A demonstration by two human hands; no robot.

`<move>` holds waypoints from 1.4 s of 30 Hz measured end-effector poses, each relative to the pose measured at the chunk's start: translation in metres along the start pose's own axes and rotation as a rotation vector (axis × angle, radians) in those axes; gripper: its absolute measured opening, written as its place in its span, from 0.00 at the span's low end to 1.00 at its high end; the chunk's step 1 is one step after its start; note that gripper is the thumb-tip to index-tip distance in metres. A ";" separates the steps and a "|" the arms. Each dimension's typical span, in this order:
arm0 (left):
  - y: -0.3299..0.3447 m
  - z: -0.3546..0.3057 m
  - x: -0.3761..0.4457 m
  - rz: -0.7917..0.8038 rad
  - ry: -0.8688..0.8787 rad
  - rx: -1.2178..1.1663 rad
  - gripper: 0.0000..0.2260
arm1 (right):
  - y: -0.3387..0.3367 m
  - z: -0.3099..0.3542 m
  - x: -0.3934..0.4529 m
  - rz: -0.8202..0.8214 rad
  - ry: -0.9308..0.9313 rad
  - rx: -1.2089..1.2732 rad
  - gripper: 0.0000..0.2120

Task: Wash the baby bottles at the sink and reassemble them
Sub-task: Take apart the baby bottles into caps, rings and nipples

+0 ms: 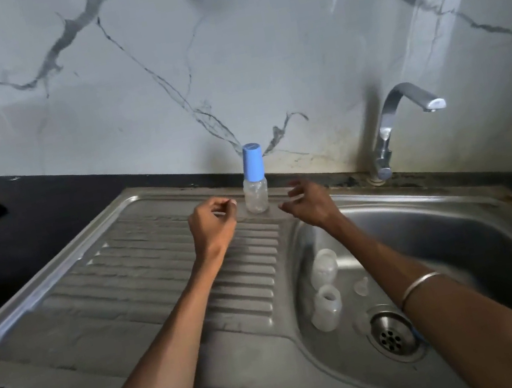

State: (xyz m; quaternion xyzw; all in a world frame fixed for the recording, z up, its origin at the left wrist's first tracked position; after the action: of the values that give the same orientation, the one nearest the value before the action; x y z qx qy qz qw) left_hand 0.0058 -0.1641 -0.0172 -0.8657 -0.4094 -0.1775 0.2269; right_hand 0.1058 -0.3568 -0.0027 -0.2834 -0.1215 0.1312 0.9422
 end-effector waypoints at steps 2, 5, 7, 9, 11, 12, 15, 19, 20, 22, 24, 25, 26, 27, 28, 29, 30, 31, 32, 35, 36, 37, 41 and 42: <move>0.000 0.005 0.004 -0.012 0.000 -0.008 0.01 | 0.012 0.008 0.014 -0.009 -0.023 -0.038 0.36; 0.004 0.008 0.006 -0.005 0.021 -0.010 0.02 | 0.030 0.019 0.030 0.013 -0.059 -0.035 0.40; 0.008 0.008 0.005 -0.011 0.047 -0.001 0.02 | 0.042 0.023 0.037 0.036 -0.064 -0.029 0.40; 0.010 0.007 0.003 -0.012 0.062 0.009 0.02 | 0.054 0.025 0.042 0.035 -0.075 -0.049 0.36; 0.011 0.005 0.001 -0.001 0.071 0.024 0.03 | 0.060 0.028 0.044 -0.001 -0.079 -0.057 0.33; 0.012 0.005 0.001 0.007 0.072 0.026 0.03 | 0.061 0.029 0.043 -0.025 -0.079 -0.050 0.32; 0.012 0.003 -0.002 0.026 0.065 0.018 0.04 | 0.056 0.033 0.035 -0.074 -0.102 -0.029 0.31; 0.011 -0.007 -0.007 0.014 0.100 -0.009 0.05 | 0.037 0.040 0.019 -0.105 -0.128 0.025 0.29; 0.010 -0.012 -0.009 0.014 0.123 -0.021 0.05 | 0.029 0.040 0.014 -0.116 -0.127 0.029 0.29; 0.009 -0.025 -0.015 0.008 0.159 -0.051 0.05 | 0.012 0.040 0.001 -0.130 -0.134 0.015 0.28; 0.009 -0.040 -0.025 -0.004 0.170 -0.096 0.05 | -0.010 0.040 -0.017 -0.145 -0.150 0.006 0.28; 0.010 -0.048 -0.033 0.001 0.160 -0.124 0.06 | -0.021 0.039 -0.027 -0.154 -0.157 0.005 0.29; 0.013 -0.058 -0.042 0.018 0.147 -0.157 0.07 | -0.032 0.038 -0.037 -0.160 -0.164 0.003 0.29; 0.017 -0.067 -0.052 0.048 0.133 -0.199 0.10 | -0.041 0.037 -0.047 -0.157 -0.168 0.002 0.30; 0.023 -0.077 -0.063 0.084 0.132 -0.240 0.12 | -0.050 0.034 -0.058 -0.153 -0.170 0.002 0.30; 0.028 -0.087 -0.074 0.109 0.147 -0.262 0.15 | -0.059 0.032 -0.070 -0.152 -0.174 -0.005 0.29; 0.034 -0.097 -0.084 0.123 0.170 -0.260 0.18 | -0.067 0.031 -0.082 -0.158 -0.181 -0.014 0.29; 0.040 -0.106 -0.095 0.135 0.188 -0.258 0.19 | -0.074 0.027 -0.093 -0.166 -0.190 -0.020 0.29; 0.047 -0.114 -0.103 0.149 0.189 -0.262 0.20 | -0.080 0.024 -0.104 -0.174 -0.202 -0.016 0.28; 0.064 -0.129 -0.129 0.213 0.131 -0.305 0.19 | -0.094 0.008 -0.131 -0.188 -0.184 -0.016 0.25; 0.070 -0.133 -0.136 0.228 0.111 -0.308 0.20 | -0.099 0.002 -0.138 -0.191 -0.159 -0.015 0.25; 0.074 -0.135 -0.141 0.240 0.095 -0.299 0.19 | -0.101 -0.003 -0.144 -0.190 -0.135 -0.005 0.24; 0.089 -0.139 -0.154 0.306 0.094 -0.232 0.16 | -0.112 -0.021 -0.160 -0.191 -0.068 0.032 0.24; 0.089 -0.140 -0.155 0.315 0.106 -0.211 0.15 | -0.115 -0.024 -0.160 -0.165 -0.059 0.038 0.24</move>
State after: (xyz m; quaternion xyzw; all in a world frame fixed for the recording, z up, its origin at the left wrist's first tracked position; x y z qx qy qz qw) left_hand -0.0342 -0.3873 0.0009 -0.9275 -0.2353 -0.2271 0.1811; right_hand -0.0165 -0.5118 0.0180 -0.2506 -0.1695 0.0637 0.9510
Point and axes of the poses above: each hand's wrist, its own x-axis towards the middle knuckle, its own y-axis out of the palm, z = x × y, the point moved 2 cm from there along x, towards the middle knuckle, and after that the axes turned 2 degrees about -z, right-handed, at the moved point
